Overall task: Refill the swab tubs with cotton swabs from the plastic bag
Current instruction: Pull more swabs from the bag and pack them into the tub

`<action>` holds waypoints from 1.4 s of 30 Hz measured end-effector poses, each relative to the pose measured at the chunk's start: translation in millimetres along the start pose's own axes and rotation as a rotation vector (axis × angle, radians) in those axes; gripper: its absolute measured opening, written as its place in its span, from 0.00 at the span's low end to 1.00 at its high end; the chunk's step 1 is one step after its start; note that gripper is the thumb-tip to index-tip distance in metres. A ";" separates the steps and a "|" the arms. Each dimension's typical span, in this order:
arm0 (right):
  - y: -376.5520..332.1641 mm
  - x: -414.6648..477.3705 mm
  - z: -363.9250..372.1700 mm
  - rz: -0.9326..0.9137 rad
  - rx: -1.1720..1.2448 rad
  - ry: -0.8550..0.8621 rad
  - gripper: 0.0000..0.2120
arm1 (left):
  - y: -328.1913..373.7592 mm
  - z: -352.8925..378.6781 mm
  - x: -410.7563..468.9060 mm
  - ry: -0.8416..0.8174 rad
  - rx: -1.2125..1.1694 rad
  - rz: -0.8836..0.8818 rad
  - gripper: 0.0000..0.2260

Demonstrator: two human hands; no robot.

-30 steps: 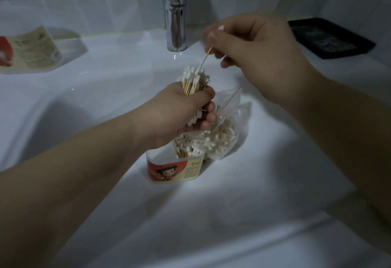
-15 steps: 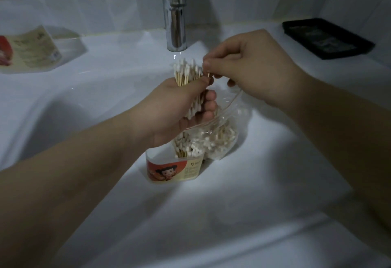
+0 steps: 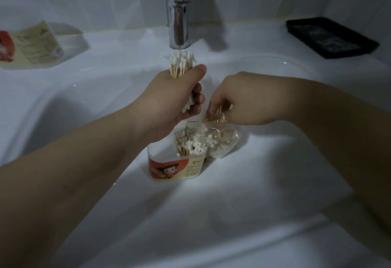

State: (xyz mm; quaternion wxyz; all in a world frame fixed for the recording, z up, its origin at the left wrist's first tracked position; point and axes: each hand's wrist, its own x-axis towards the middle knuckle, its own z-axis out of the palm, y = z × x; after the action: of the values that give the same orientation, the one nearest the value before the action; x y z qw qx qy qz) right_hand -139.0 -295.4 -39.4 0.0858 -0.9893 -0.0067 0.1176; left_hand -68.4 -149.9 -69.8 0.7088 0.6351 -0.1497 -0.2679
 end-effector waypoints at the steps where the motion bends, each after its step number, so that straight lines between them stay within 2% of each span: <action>1: -0.4 0.1 1.2 -0.003 -0.032 -0.037 0.20 | -0.8 0.0 0.1 -0.004 0.006 0.001 0.08; 4: -1.7 0.2 5.1 -0.021 -0.087 -0.119 0.16 | -2.2 -0.3 0.1 -0.006 0.026 0.008 0.08; 10: -1.8 10.9 12.8 -0.078 -0.116 -0.088 0.07 | -2.3 0.5 -0.9 -0.032 0.050 0.018 0.09; 14: 1.7 11.1 12.9 -0.038 -0.161 -0.185 0.10 | -3.1 1.4 -1.3 -0.052 0.046 0.022 0.08; 17: 2.6 15.1 19.6 -0.059 -0.235 -0.191 0.03 | -5.1 1.4 -0.9 -0.061 0.072 0.029 0.09; 27: 2.3 16.2 18.0 -0.065 -0.244 0.009 0.12 | -2.4 2.1 -2.3 -0.066 0.108 0.043 0.09; 33: 3.1 16.6 20.9 -0.024 -0.139 -0.174 0.07 | -2.2 0.5 -4.6 -0.088 0.166 0.038 0.08; 38: -0.9 16.7 26.2 -0.058 -0.244 -0.105 0.05 | -4.3 1.8 -5.1 -0.087 0.226 0.046 0.09; 42: -0.5 16.1 22.3 -0.055 -0.221 -0.100 0.04 | -3.7 1.0 -6.0 -0.094 0.264 0.059 0.09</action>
State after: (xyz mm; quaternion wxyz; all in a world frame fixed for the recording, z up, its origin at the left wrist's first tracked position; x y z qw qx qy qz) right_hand -128.6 -290.6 -64.4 -0.0209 -0.9851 -0.0512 0.1630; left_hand -74.5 -147.5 -72.5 0.6189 0.7050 -0.2351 -0.2543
